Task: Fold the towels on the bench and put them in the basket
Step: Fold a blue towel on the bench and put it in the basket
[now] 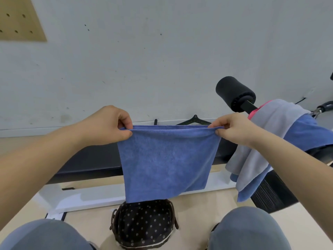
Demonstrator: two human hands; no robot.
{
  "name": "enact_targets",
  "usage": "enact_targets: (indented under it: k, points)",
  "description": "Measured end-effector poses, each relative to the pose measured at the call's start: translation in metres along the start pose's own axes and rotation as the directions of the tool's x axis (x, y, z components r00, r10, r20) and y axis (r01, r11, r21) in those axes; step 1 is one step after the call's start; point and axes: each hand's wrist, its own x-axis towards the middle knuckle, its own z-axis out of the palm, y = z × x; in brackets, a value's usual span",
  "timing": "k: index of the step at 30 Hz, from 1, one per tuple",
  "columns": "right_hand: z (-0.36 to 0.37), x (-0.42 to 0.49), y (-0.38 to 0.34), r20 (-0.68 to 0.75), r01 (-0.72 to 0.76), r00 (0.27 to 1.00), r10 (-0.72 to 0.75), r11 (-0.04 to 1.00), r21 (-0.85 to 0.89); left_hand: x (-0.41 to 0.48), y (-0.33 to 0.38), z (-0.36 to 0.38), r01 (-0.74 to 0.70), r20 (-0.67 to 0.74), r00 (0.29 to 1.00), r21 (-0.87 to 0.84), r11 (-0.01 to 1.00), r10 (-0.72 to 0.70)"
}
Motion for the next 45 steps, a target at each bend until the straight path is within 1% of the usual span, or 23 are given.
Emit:
enact_targets:
  k: [2, 3, 6, 8, 12, 14, 17, 22, 25, 27, 29, 30, 31, 32, 33, 34, 35, 36, 37, 39, 41, 43, 45]
  points:
    - [0.003, 0.0, 0.002, -0.012, -0.017, 1.0, 0.018, 0.998, 0.058, -0.001, -0.004, 0.002, 0.016, -0.025, 1.0, -0.032, 0.999, -0.017]
    - [0.004, 0.001, 0.003, -0.003, -0.034, 0.999, 0.034, 0.991, 0.126, -0.001, -0.006, 0.003, 0.021, -0.036, 0.999, -0.045, 0.999, -0.022]
    - [0.009, -0.001, 0.006, 0.103, -0.087, 0.993, 0.053, 0.929, 0.36, 0.0, -0.014, 0.006, 0.062, -0.067, 0.995, -0.097, 0.993, -0.068]
    - [0.015, -0.001, 0.008, 0.144, -0.104, 0.988, 0.047, 0.903, 0.416, 0.001, -0.021, 0.01, 0.111, -0.077, 0.99, -0.126, 0.986, -0.122]
    - [0.028, 0.002, 0.007, 0.096, -0.138, 0.989, 0.115, 0.946, 0.292, 0.001, -0.027, 0.019, 0.156, -0.093, 0.982, -0.104, 0.982, -0.165]
    - [0.031, 0.004, 0.009, 0.042, -0.155, 0.988, 0.149, 0.956, 0.248, 0.001, -0.027, 0.019, 0.139, -0.089, 0.986, -0.065, 0.988, -0.144]
    - [0.03, 0.009, 0.014, -0.015, -0.117, 0.993, 0.121, 0.98, 0.16, 0.0, -0.029, 0.017, 0.099, -0.038, 0.994, -0.022, 0.995, -0.099]
    - [0.035, 0.025, 0.012, 0.083, -0.077, 0.993, 0.087, 0.989, -0.124, 0.009, -0.037, 0.015, 0.04, 0.056, 0.998, -0.066, 0.997, -0.036]
    - [0.046, 0.044, 0.003, 0.007, -0.101, 0.995, 0.104, 0.982, -0.158, 0.031, -0.051, 0.024, 0.107, 0.075, 0.992, -0.022, 0.994, -0.105]
    - [0.057, 0.062, 0.0, -0.086, -0.146, 0.987, 0.133, 0.975, -0.165, 0.049, -0.064, 0.037, 0.181, 0.043, 0.982, 0.066, 0.981, -0.184]
    - [0.074, 0.08, 0.002, -0.111, -0.218, 0.973, 0.2, 0.959, -0.183, 0.064, -0.079, 0.055, 0.283, 0.008, 0.958, 0.121, 0.951, -0.286]
    - [0.085, 0.091, 0.007, -0.096, -0.274, 0.959, 0.266, 0.958, -0.087, 0.071, -0.085, 0.064, 0.334, -0.005, 0.942, 0.132, 0.933, -0.337]
    - [0.095, 0.101, 0.01, -0.063, -0.355, 0.93, 0.361, 0.93, 0.096, 0.077, -0.091, 0.073, 0.372, -0.02, 0.927, 0.146, 0.917, -0.373]
    - [0.105, 0.11, 0.012, -0.001, -0.449, 0.881, 0.472, 0.839, 0.308, 0.082, -0.096, 0.082, 0.404, -0.024, 0.914, 0.158, 0.901, -0.405]
    - [0.113, 0.119, 0.011, 0.068, -0.521, 0.825, 0.561, 0.709, 0.476, 0.088, -0.101, 0.091, 0.434, -0.022, 0.9, 0.153, 0.888, -0.436]
    - [0.121, 0.128, 0.012, 0.134, -0.557, 0.781, 0.61, 0.583, 0.592, 0.094, -0.104, 0.1, 0.468, -0.009, 0.883, 0.107, 0.877, -0.469]
    - [0.129, 0.137, 0.014, 0.178, -0.56, 0.755, 0.631, 0.48, 0.675, 0.102, -0.108, 0.108, 0.51, 0.009, 0.86, 0.007, 0.86, -0.51]
    - [0.136, 0.148, 0.016, 0.196, -0.546, 0.744, 0.639, 0.413, 0.729, 0.11, -0.111, 0.116, 0.554, 0.03, 0.831, -0.134, 0.822, -0.555]
    - [0.143, 0.158, 0.018, 0.194, -0.527, 0.743, 0.641, 0.379, 0.761, 0.119, -0.114, 0.124, 0.592, 0.054, 0.796, -0.282, 0.755, -0.603]
    - [0.155, 0.176, 0.023, 0.157, -0.504, 0.747, 0.646, 0.397, 0.767, 0.135, -0.117, 0.135, 0.632, 0.12, 0.726, -0.504, 0.589, -0.677]
    - [0.166, 0.191, 0.028, 0.136, -0.499, 0.748, 0.65, 0.415, 0.761, 0.15, -0.119, 0.144, 0.623, 0.151, 0.693, -0.617, 0.481, -0.705]
    - [0.174, 0.205, 0.031, 0.13, -0.501, 0.739, 0.661, 0.41, 0.762, 0.163, -0.123, 0.153, 0.595, 0.124, 0.68, -0.67, 0.445, -0.722]
    - [0.177, 0.212, 0.033, 0.116, -0.494, 0.743, 0.659, 0.423, 0.76, 0.17, -0.131, 0.159, 0.567, 0.069, 0.671, -0.689, 0.451, -0.738]
